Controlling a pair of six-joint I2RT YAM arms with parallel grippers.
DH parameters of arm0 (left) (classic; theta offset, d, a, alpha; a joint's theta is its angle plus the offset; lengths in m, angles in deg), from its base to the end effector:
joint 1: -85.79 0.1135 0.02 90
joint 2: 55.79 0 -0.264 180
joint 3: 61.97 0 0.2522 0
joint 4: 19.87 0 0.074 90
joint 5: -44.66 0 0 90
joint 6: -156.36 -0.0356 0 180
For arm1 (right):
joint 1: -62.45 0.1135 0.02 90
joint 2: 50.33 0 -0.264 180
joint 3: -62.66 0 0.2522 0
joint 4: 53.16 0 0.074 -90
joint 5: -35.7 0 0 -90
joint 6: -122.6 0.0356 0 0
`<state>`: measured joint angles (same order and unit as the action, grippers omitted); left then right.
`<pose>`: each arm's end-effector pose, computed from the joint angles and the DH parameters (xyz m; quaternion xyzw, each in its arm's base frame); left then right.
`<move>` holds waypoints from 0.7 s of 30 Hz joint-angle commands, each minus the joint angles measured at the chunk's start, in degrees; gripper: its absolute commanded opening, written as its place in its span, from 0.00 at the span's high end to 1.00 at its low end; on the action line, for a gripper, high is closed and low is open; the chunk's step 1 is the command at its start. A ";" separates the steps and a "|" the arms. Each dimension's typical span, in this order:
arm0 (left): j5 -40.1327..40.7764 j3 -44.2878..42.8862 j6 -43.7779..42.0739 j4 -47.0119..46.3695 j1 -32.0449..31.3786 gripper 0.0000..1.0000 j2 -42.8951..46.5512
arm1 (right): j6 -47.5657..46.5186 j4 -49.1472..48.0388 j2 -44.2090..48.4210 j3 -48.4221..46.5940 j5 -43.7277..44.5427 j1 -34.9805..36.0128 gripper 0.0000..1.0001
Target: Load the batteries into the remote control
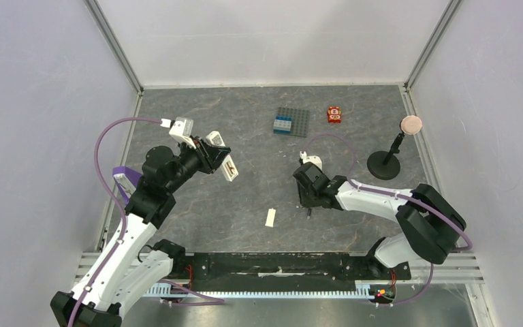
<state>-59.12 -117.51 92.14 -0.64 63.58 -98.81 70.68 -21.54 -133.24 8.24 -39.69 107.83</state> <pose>0.1644 -0.0763 0.3356 0.0566 0.7440 -0.3502 0.5662 0.1912 0.1810 0.1612 -0.0283 0.9585 0.0786 0.2727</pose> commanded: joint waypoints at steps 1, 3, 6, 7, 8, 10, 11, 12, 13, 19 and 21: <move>-0.42 -0.08 -2.94 -2.49 -0.01 0.98 0.26 | -1.05 -1.17 -1.83 -2.40 -0.83 0.14 0.66; -0.20 -0.06 -3.02 -2.27 0.06 0.98 0.24 | -1.00 -0.21 -2.53 -2.66 -1.01 0.26 0.70; 0.04 -0.15 -3.24 -2.09 0.02 0.98 0.23 | -1.08 0.32 -2.66 -2.63 -1.78 0.41 0.77; 0.12 -0.19 -3.19 -2.10 0.04 0.98 0.17 | -1.27 0.11 -2.56 -2.51 -2.17 0.41 0.80; 0.15 -0.20 -3.28 -2.05 0.06 0.98 0.10 | -1.31 0.05 -2.53 -2.45 -2.23 0.41 0.84; 0.16 -0.32 -3.29 -1.87 0.06 0.98 -0.03 | -1.69 -0.97 -1.91 -2.24 -2.90 0.45 0.92; 0.16 -0.27 -3.31 -1.81 0.04 0.98 -0.03 | -1.83 -1.61 -1.41 -1.99 -3.20 0.41 0.93; 0.16 -0.23 -3.28 -1.71 0.05 0.98 -0.02 | -2.26 -3.23 -0.59 -1.74 -4.21 0.40 0.94; 0.13 -0.24 -3.28 -1.55 -0.01 0.98 -0.07 | -2.65 -4.91 0.42 -1.25 -5.46 0.41 0.94; -1.11 -0.59 -2.93 -0.71 0.00 0.98 0.08 | -7.10 -19.04 11.31 3.27 -18.31 0.75 0.97; -2.10 -0.97 -3.04 -0.82 0.08 0.98 -0.16 | -8.51 -24.12 15.37 4.42 -23.25 1.11 0.97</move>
<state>-59.12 -117.51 91.55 -0.14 63.58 -98.99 66.29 -31.24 -125.92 10.73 -51.62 108.09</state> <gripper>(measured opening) 0.300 0.081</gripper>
